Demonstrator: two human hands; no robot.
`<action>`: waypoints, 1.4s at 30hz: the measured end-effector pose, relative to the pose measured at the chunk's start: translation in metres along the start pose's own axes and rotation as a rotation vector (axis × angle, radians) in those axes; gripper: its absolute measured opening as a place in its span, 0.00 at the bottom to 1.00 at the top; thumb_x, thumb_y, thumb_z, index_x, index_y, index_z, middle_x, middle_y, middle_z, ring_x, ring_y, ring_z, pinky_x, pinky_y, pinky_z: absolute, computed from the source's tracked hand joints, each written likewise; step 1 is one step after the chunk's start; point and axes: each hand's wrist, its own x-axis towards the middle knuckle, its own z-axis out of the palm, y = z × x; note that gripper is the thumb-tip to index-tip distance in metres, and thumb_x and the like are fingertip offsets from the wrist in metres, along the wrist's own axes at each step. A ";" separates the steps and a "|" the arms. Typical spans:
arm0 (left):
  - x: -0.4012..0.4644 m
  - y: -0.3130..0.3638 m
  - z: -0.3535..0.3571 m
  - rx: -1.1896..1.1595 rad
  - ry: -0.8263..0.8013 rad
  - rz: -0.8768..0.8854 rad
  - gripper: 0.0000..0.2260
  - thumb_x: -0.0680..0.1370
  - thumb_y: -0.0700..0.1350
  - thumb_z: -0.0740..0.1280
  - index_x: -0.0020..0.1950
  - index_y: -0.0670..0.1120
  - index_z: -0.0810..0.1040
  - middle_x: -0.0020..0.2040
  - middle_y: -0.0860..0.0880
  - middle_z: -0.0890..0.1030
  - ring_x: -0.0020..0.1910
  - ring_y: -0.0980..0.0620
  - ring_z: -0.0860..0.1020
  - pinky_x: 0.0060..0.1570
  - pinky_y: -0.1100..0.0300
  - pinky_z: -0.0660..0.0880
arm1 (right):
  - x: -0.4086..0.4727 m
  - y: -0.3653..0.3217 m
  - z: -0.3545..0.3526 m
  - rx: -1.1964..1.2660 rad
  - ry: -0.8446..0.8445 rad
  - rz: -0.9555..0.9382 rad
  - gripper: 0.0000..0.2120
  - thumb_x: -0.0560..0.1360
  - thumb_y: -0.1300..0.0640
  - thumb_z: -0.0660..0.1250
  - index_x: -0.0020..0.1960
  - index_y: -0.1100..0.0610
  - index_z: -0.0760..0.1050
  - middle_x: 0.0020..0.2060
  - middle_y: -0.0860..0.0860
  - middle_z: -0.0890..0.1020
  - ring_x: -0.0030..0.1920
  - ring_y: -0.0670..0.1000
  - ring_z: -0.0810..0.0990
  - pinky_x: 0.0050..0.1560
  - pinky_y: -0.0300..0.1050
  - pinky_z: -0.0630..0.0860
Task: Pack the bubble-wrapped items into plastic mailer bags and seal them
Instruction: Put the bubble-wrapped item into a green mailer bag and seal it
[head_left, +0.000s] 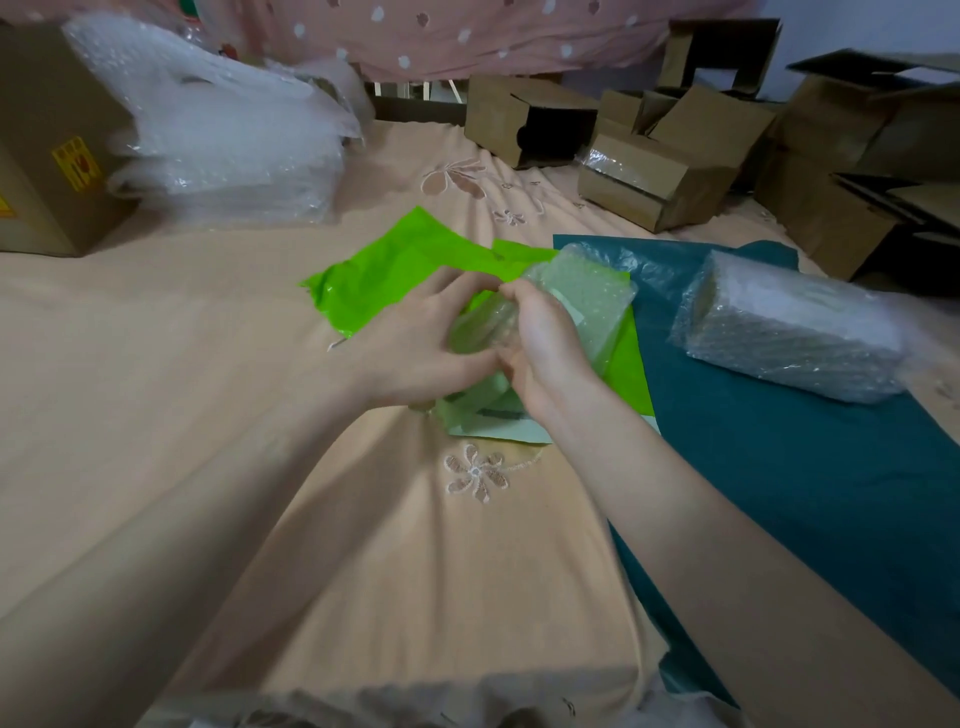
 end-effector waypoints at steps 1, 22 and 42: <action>-0.002 0.001 0.001 0.047 -0.017 -0.012 0.32 0.66 0.60 0.62 0.69 0.54 0.64 0.64 0.52 0.69 0.63 0.52 0.70 0.60 0.54 0.70 | -0.001 -0.002 0.000 0.022 -0.011 0.023 0.09 0.76 0.61 0.57 0.56 0.58 0.69 0.35 0.53 0.74 0.28 0.46 0.76 0.23 0.33 0.69; 0.003 -0.009 -0.008 0.188 0.352 -0.010 0.15 0.70 0.35 0.64 0.56 0.46 0.76 0.51 0.47 0.80 0.48 0.43 0.76 0.42 0.51 0.72 | 0.010 -0.020 -0.027 -1.104 0.159 -0.554 0.32 0.68 0.56 0.71 0.67 0.54 0.60 0.60 0.56 0.67 0.61 0.56 0.67 0.54 0.42 0.63; 0.028 -0.026 -0.008 0.448 0.277 -0.246 0.10 0.71 0.32 0.65 0.50 0.41 0.71 0.50 0.38 0.75 0.48 0.35 0.75 0.38 0.46 0.69 | 0.001 -0.020 -0.024 -0.956 -0.193 -0.183 0.27 0.68 0.65 0.64 0.66 0.50 0.66 0.31 0.48 0.71 0.27 0.46 0.67 0.25 0.35 0.66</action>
